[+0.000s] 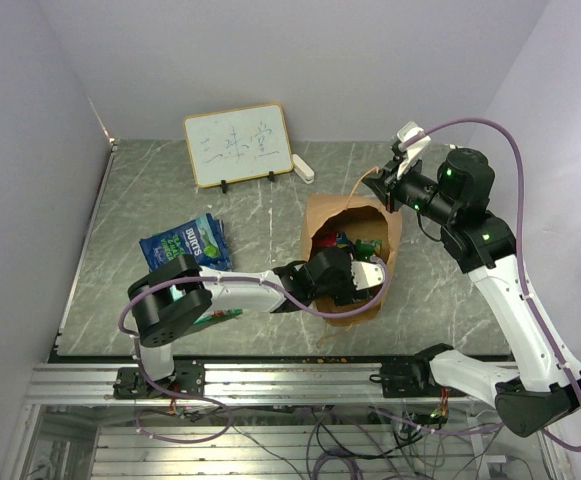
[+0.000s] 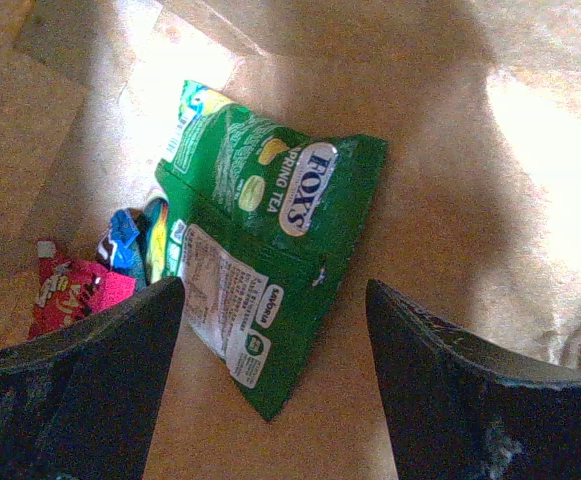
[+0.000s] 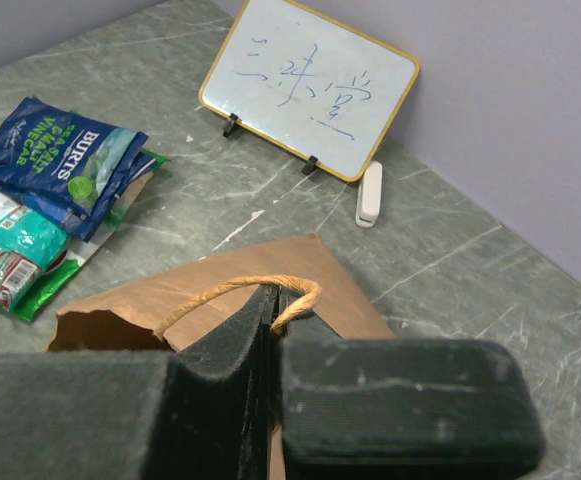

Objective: Take the snacks out of the paper bag
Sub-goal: Take out the snack from the paper bag.

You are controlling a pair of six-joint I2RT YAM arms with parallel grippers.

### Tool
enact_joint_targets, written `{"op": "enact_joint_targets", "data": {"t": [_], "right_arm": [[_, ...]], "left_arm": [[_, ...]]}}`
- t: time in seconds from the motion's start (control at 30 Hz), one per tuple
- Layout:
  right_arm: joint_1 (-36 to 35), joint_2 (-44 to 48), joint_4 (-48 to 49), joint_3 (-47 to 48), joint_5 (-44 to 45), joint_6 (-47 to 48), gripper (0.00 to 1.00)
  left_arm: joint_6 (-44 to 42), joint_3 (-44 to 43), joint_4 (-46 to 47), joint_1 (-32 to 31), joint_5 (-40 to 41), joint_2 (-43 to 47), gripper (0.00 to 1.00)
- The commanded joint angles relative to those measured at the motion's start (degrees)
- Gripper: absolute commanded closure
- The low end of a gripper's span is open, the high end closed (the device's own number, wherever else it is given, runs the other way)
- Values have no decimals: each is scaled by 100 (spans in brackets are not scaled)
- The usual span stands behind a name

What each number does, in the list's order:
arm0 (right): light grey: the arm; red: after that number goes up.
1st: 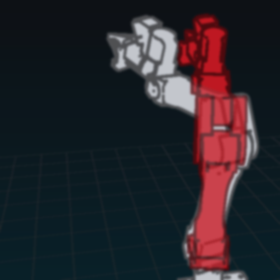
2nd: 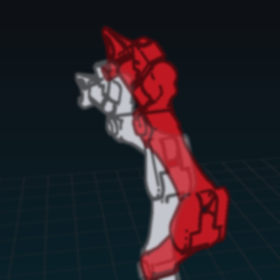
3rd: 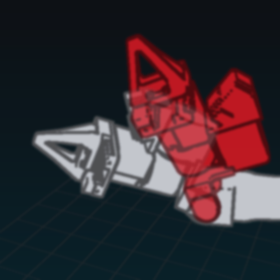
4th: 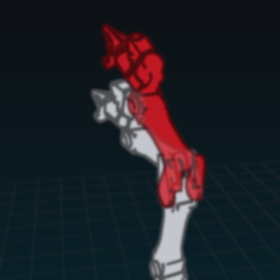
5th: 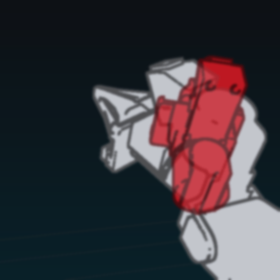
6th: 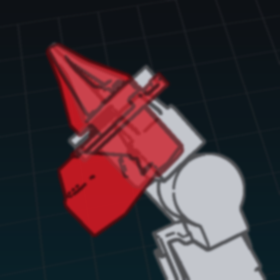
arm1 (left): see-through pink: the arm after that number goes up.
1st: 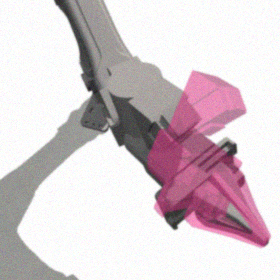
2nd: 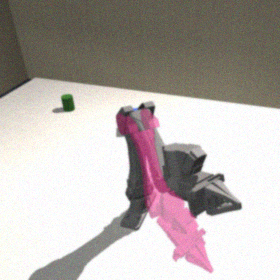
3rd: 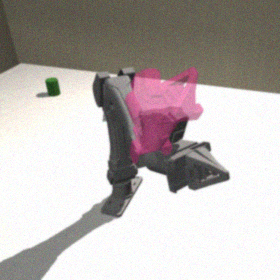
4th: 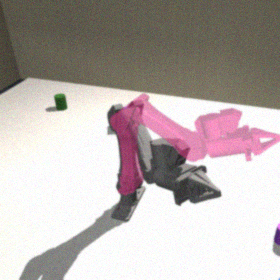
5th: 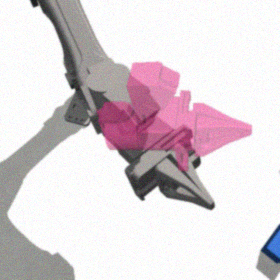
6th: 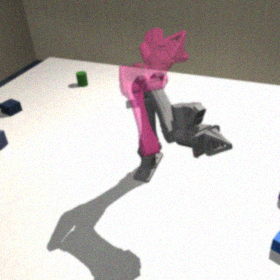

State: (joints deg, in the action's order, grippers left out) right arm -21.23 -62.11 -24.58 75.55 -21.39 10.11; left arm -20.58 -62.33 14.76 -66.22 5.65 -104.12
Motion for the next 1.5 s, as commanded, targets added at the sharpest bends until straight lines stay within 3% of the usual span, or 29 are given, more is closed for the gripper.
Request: {"op": "enact_joint_targets", "data": {"t": [0.0, 0.53, 0.67, 0.7, 0.8, 1.1, 1.47], "right_arm": [[-25, -16, 109, 230, 52, 48, 100], [-26, -23, 53, 345, 154, 137, 100], [-23, -2, 88, 327, 84, 65, 100], [-25, 19, 103, 310, 87, 54, 100], [-22, 41, 121, 302, 106, 43, 100], [-23, 155, 348, 132, 80, -26, 100], [-21, 296, 843, -315, 422, -1, 100]], "left_arm": [[-279, -398, 45, 88, -177, -302, 13], [-836, -1428, -914, 249, 125, -1134, 14], [-890, -1732, -926, 249, 813, -1453, 27], [-939, -1769, -890, 256, 898, -1478, 34], [-1016, -1847, -798, 258, 1234, -1516, 70], [-896, -1735, -844, 249, 1334, -824, 92], [-87, -1507, -2022, -105, 934, 621, 93]]}}
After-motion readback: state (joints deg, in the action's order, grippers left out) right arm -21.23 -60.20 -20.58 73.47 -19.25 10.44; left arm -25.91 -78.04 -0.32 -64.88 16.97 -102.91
